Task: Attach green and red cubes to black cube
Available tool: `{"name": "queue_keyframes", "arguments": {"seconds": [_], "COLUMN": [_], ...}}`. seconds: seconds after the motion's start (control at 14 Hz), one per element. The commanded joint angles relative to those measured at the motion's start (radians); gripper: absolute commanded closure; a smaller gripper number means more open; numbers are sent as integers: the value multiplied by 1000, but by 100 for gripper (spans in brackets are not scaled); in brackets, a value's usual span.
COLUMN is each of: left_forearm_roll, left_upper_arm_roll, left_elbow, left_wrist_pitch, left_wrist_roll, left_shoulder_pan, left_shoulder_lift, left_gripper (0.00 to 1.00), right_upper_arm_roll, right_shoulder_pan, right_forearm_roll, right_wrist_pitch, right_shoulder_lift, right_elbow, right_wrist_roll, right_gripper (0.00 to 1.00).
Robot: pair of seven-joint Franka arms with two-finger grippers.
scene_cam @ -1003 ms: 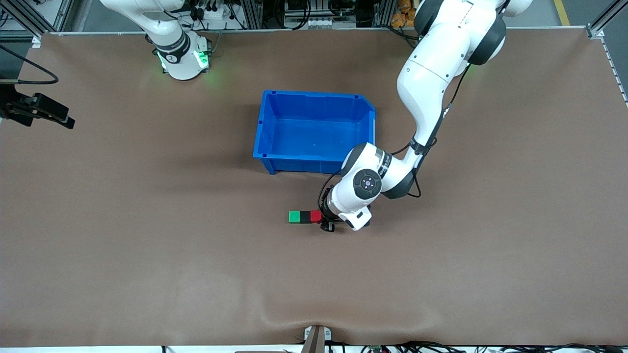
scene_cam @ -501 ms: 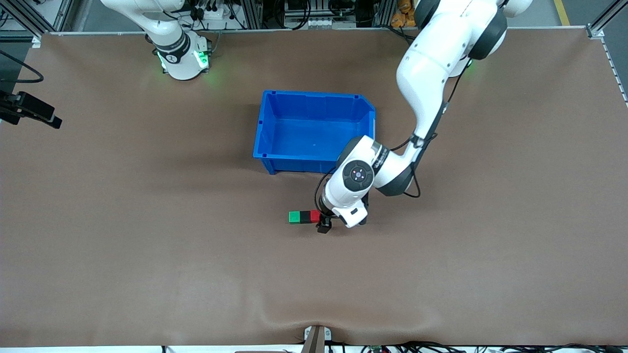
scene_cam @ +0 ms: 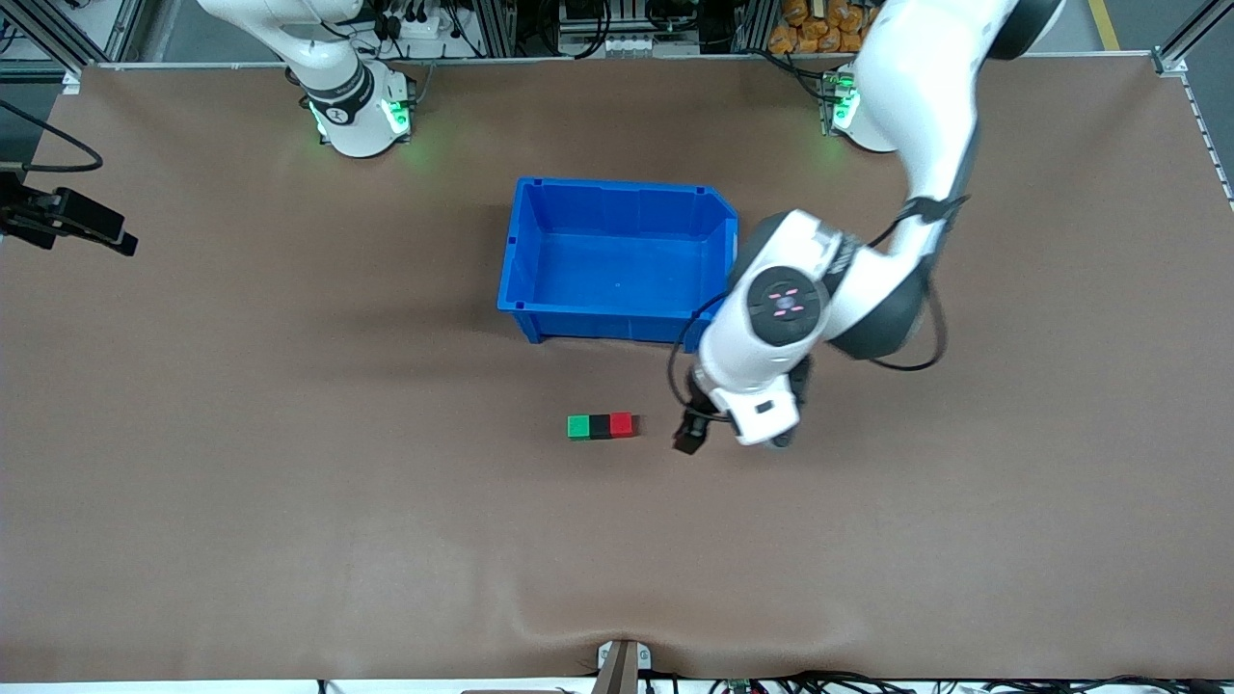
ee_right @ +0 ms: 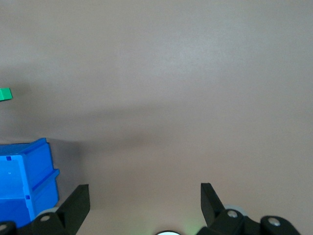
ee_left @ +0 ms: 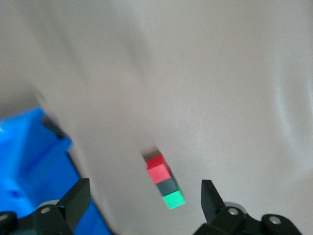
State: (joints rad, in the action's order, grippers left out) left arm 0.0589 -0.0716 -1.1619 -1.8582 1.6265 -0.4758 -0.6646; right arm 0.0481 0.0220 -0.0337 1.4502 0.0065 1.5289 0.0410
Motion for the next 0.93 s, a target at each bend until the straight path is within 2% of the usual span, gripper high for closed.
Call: {"name": "queue_keyframes", "arguments": {"seconds": [0.0, 0.5, 0.64, 0.86], "left_forearm_roll": [-31, -112, -181, -188], "left_upper_arm_roll": [1, 0, -2, -2], "left_elbow": [-48, -61, -68, -68], "left_wrist_pitch": [121, 246, 264, 303], "left_wrist_roll": [-144, -511, -621, -727], "left_shoulder_pan": [43, 126, 125, 155], "left_shoulder_lift": [117, 249, 269, 293], "left_gripper": [0, 0, 0, 0], "right_upper_arm_roll": [1, 1, 1, 1], "right_shoulder_pan": [-27, -17, -24, -22], "right_forearm_roll": [-5, -3, -3, -3], "right_wrist_pitch": [-27, -25, -25, -19], "right_shoulder_lift": [9, 9, 9, 10], "right_elbow": [-12, -16, -16, -18], "right_wrist_roll": [2, 2, 2, 4], "right_gripper": [0, 0, 0, 0]}}
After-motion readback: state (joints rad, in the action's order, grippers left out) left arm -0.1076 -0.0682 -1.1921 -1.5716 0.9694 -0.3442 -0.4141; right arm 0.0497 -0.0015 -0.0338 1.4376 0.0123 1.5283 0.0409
